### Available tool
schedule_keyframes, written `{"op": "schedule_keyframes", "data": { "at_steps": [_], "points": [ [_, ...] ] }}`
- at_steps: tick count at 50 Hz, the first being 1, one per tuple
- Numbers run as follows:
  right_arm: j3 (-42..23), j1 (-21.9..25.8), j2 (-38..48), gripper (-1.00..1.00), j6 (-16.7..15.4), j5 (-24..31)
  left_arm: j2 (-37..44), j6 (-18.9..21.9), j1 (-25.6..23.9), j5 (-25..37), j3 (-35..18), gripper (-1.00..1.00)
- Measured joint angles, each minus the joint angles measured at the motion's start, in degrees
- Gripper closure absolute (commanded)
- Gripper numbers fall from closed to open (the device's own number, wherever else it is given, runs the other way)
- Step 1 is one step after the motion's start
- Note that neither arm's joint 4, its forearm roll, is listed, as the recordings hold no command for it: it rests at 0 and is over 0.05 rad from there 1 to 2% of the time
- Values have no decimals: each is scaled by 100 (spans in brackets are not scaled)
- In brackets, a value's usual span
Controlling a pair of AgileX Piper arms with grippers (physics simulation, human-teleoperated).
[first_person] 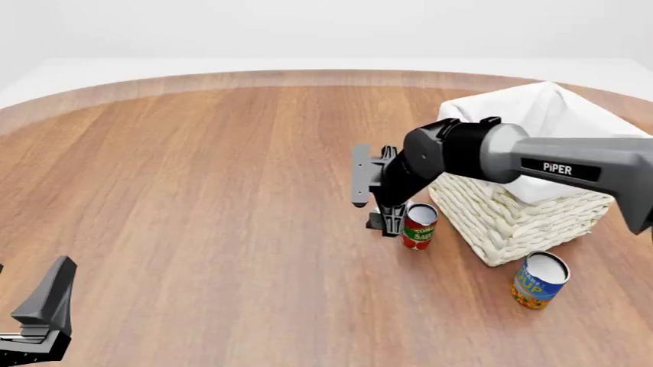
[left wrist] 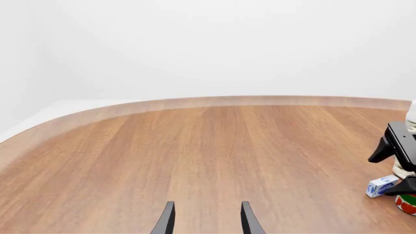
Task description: Pick up the alphabet soup and the cream cheese box, and put them in the basket.
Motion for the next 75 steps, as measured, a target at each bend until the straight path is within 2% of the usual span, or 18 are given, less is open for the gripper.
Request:
{"op": "schedule_keyframes", "data": {
  "at_steps": [75],
  "points": [
    [-402,-160,602,-100,-50,-1,0,0,0,0,0,-100]
  ]
}}
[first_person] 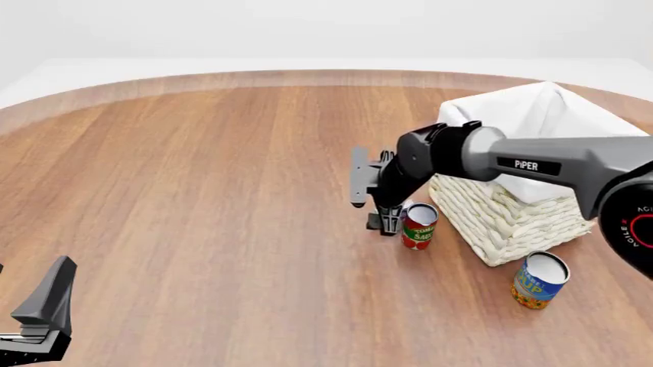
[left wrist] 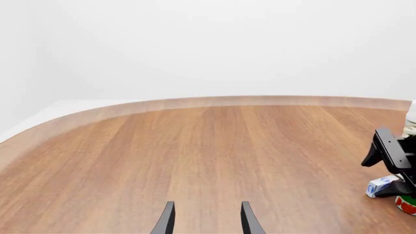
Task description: Pick up the alphabet soup and the cream cheese box, and put them in the basket.
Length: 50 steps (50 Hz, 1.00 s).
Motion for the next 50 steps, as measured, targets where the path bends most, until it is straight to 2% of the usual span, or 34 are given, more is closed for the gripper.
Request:
{"op": "schedule_keyframes", "data": {
  "at_steps": [50],
  "points": [
    [-135,-151,361,-100,21,-54,0,0,0,0,0,-100]
  ]
}}
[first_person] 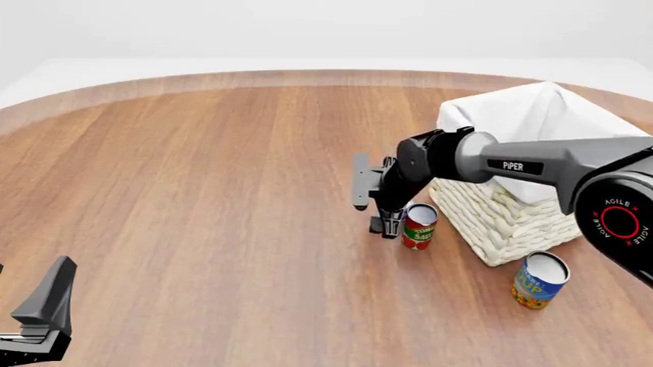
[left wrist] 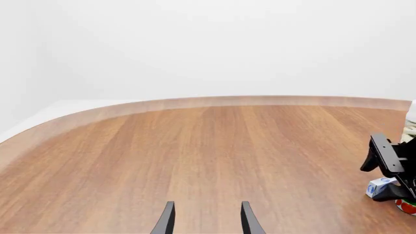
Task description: Pick up the alphabet soup and the cream cheese box, and put them in the basket.
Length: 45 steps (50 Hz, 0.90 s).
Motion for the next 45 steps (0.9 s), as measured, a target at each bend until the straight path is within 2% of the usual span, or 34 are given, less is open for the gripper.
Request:
{"op": "schedule_keyframes", "data": {
  "at_steps": [7,8,45],
  "points": [
    [24,-18,-4,-100,14,-11,0,0,0,0,0,-100],
    [27,-18,-5,100,16,-13,0,0,0,0,0,-100],
    [8,-44,-39,100,-54,-69,0,0,0,0,0,-100]
  ]
}}
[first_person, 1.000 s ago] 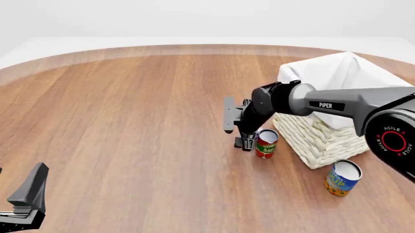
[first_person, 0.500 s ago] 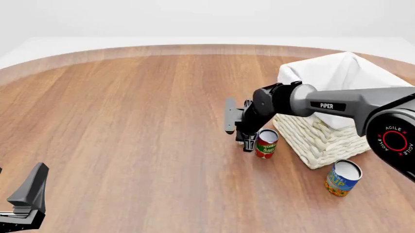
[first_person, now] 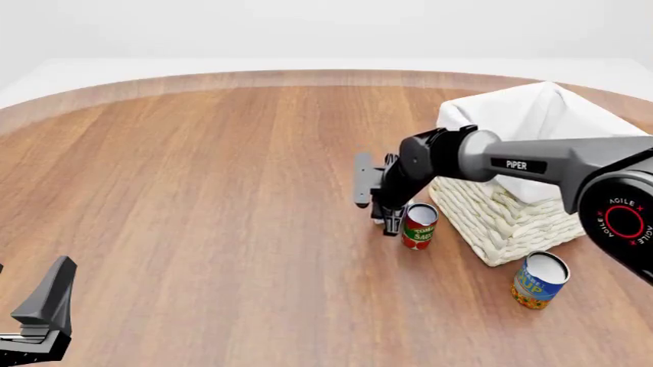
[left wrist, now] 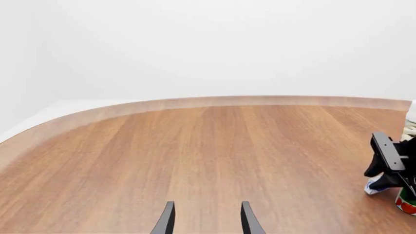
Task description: Pick up the alphabet soup and the cream cheese box, and put them in the basket.
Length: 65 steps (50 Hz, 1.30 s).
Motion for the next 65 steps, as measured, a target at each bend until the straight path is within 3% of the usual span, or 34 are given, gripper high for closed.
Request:
{"op": "schedule_keyframes", "data": {
  "at_steps": [65],
  "points": [
    [-90,-2,-320,100,-319,-66,0,0,0,0,0,-100]
  ]
}}
